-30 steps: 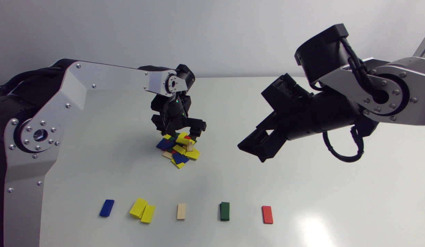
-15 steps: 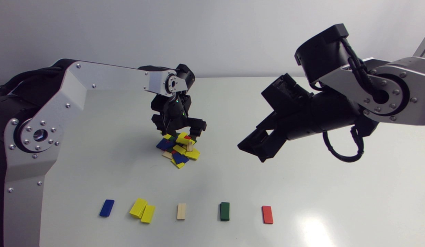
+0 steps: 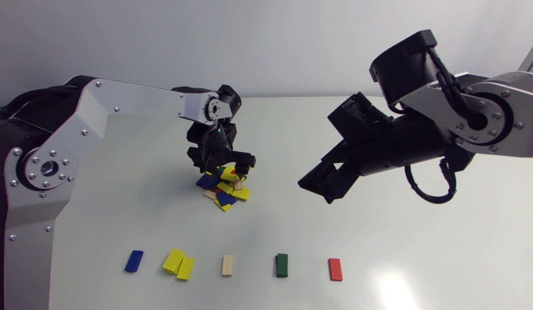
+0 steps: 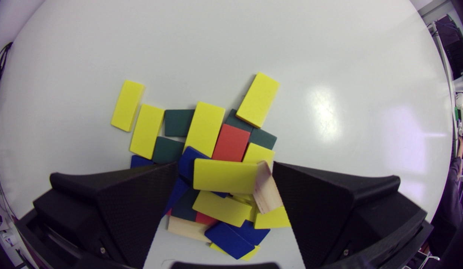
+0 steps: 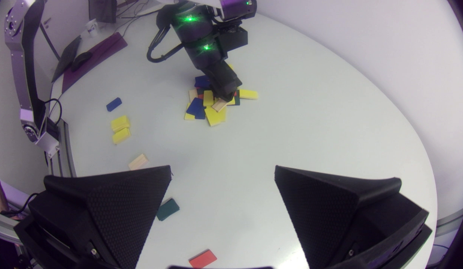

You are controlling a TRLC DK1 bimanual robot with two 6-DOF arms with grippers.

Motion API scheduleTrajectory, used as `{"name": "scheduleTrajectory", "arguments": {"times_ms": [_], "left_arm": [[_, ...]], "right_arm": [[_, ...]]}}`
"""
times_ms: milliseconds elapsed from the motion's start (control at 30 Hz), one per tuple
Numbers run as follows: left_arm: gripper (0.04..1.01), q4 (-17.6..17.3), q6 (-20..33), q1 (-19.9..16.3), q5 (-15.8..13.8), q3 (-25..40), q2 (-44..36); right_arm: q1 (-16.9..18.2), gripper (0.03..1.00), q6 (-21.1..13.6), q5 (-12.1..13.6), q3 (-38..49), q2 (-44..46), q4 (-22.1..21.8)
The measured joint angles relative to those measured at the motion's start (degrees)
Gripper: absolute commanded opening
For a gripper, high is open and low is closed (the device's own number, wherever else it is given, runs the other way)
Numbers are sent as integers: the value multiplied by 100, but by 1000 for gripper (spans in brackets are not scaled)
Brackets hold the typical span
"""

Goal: Take domino bricks one by one from the mixed stack on the table and place each onto the existing stack of the same color.

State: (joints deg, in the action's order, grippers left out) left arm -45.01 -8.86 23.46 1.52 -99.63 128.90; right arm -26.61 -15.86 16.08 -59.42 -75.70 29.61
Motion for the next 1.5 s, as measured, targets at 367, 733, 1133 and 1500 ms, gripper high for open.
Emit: {"name": "scheduleTrajectory", "arguments": {"times_ms": [367,733,1133,1500], "left_arm": [[731,0,0,0,2,0,0],[659,7,0,0,2,2,0],[520,157,0,13,0,114,-11],[557,166,2,17,2,195,-92]], "right_arm": [[0,970,0,0,0,0,0],[0,970,0,0,11,0,-2],[0,970,0,0,15,0,-2],[0,970,0,0,42,0,-2]]}}
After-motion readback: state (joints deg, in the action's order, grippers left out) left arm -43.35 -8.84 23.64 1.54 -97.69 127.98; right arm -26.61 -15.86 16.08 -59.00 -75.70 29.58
